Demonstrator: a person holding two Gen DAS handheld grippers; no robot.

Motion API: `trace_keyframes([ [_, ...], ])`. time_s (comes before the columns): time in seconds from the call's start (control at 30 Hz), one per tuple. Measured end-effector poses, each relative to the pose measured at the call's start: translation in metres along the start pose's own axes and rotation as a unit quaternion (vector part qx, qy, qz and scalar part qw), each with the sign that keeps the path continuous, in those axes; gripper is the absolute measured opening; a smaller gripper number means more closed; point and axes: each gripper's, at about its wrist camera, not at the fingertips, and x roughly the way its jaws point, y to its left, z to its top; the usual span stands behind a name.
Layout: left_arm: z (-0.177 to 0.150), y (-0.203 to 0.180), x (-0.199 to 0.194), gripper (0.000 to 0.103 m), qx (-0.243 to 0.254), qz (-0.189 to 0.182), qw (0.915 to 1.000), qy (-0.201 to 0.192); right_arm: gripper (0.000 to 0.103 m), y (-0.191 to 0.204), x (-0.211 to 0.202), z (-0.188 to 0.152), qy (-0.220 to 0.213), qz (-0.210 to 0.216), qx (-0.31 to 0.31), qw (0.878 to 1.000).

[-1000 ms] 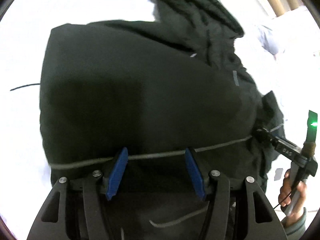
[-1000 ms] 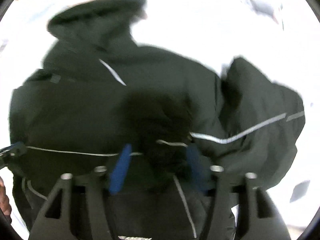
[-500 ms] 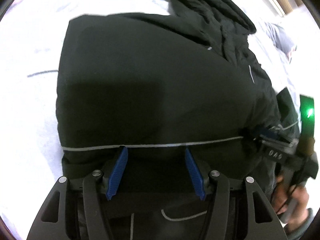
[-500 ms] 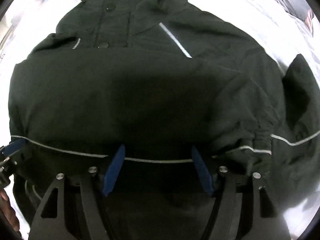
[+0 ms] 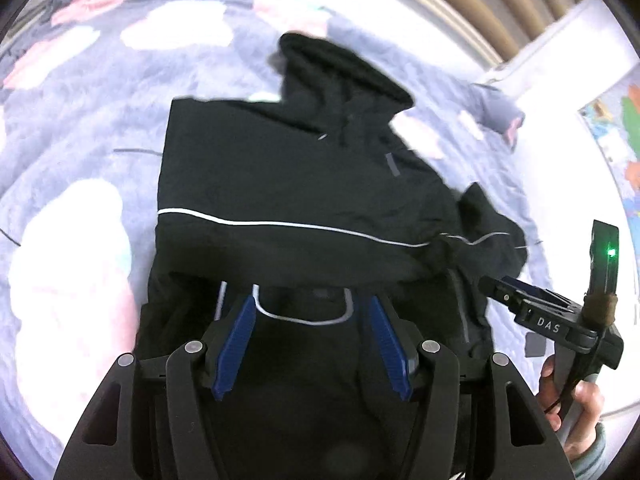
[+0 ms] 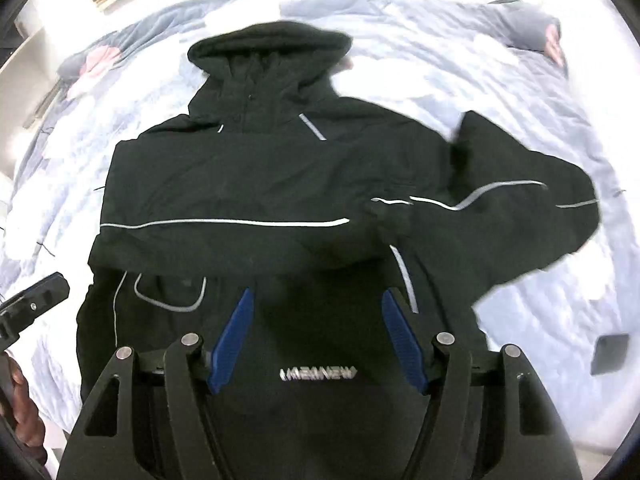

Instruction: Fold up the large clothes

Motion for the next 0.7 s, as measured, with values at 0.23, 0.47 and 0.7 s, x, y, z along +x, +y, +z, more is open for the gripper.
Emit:
trace_keyframes([
  [0.23,-0.024,-0.044,-0.024,0.061,0.027,-0.004,0.9996,-0.013,0.070,-0.043,-0.033,-0.014,-0.022,-0.006,0.027,0.999],
  [0.47,-0.051,-0.092,-0.031,0.061,0.025,0.012,0.9993,-0.024,0.070,-0.103,-0.032,-0.014,-0.018,0.016,0.037,0.999],
  [0.7,-0.066,-0.161,-0.011,0.061,0.017,0.027,0.9992,-0.026,0.070,-0.208,-0.037,-0.014,-0.026,0.003,0.068,0.997],
])
